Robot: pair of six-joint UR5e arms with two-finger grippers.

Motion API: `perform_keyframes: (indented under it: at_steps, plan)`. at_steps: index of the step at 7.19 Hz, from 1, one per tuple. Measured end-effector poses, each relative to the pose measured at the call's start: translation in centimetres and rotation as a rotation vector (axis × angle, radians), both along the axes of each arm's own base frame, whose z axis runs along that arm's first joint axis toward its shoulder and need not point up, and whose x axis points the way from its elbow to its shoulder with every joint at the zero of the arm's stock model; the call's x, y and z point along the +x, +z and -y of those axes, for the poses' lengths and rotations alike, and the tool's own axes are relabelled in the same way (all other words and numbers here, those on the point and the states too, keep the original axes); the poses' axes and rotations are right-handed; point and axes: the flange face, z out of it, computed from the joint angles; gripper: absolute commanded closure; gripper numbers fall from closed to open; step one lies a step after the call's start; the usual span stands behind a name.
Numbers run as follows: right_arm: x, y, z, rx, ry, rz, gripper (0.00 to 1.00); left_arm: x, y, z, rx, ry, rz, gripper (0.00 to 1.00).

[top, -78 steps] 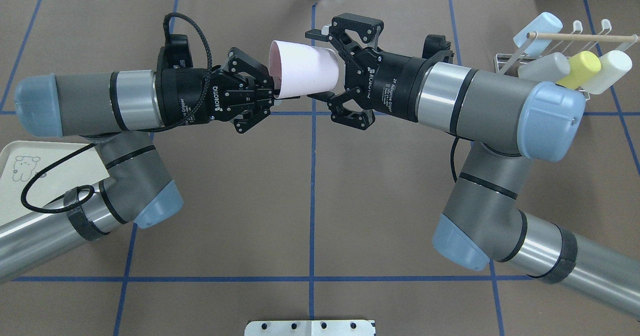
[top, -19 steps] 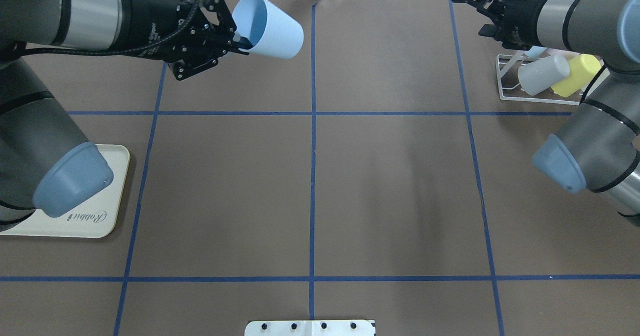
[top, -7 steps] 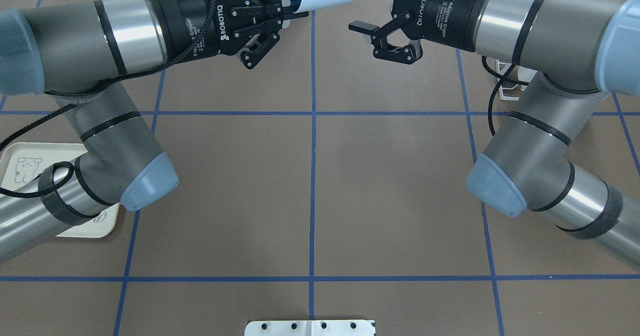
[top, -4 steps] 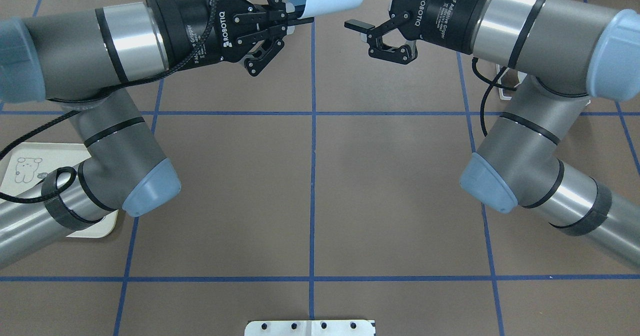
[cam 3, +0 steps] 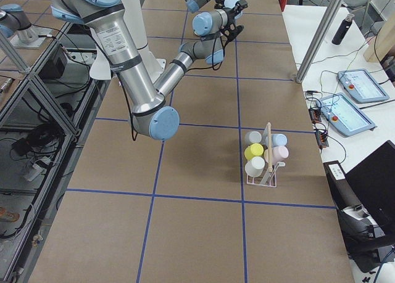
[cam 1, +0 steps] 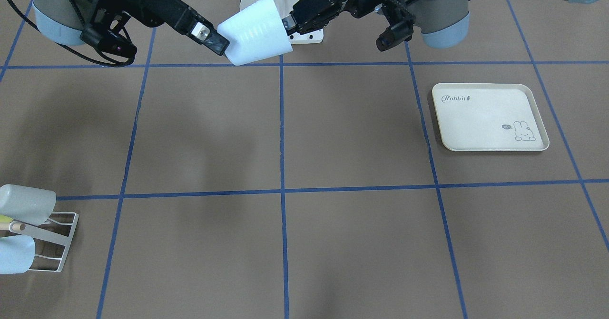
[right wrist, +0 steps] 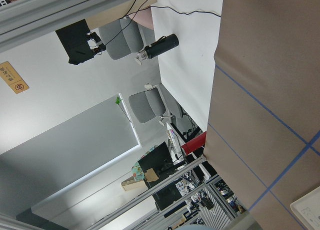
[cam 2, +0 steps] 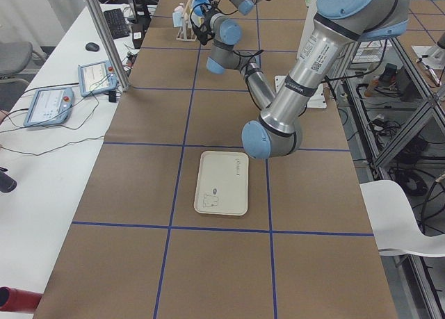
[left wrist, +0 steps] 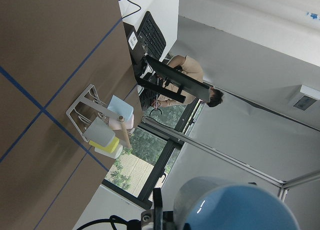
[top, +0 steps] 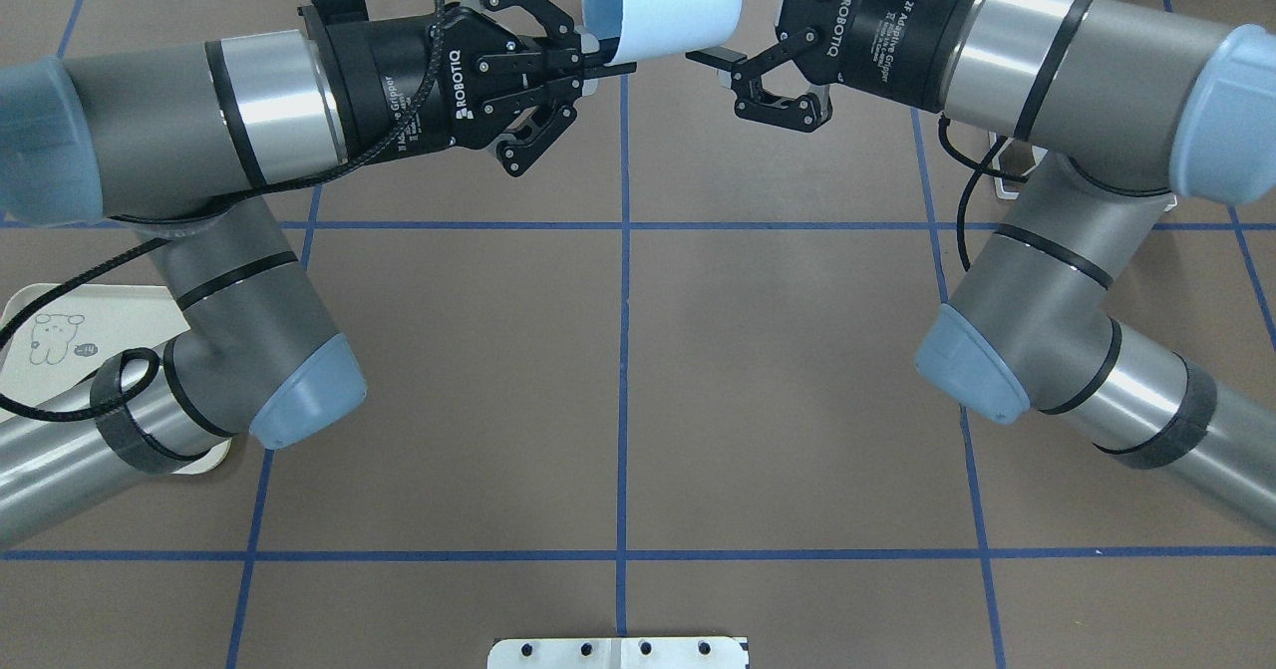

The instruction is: Transfer IKEA cup to right arm and place on rack

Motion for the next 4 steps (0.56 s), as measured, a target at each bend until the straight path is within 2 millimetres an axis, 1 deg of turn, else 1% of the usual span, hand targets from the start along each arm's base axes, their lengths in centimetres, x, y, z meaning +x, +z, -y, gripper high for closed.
perform_keyframes:
  at_steps: [1,2,3,4]
  plan:
    - [-0.06,-0.01,-0.11,0.010,0.000,-0.003,0.12,-0.02,-0.10,-0.07,0.002,0.001,-0.002,1.00]
    - [-0.11,0.14,-0.30,0.020,-0.002,-0.001,0.27,-0.05,-0.24,-0.12,0.003,0.002,-0.005,1.00]
    - [-0.12,0.38,-0.48,0.029,-0.003,0.006,0.52,-0.02,-0.31,-0.15,0.004,0.003,-0.006,1.00]
    - [-0.12,0.49,-0.59,0.034,-0.005,0.011,0.82,0.05,-0.31,-0.17,0.003,0.004,-0.005,0.74]
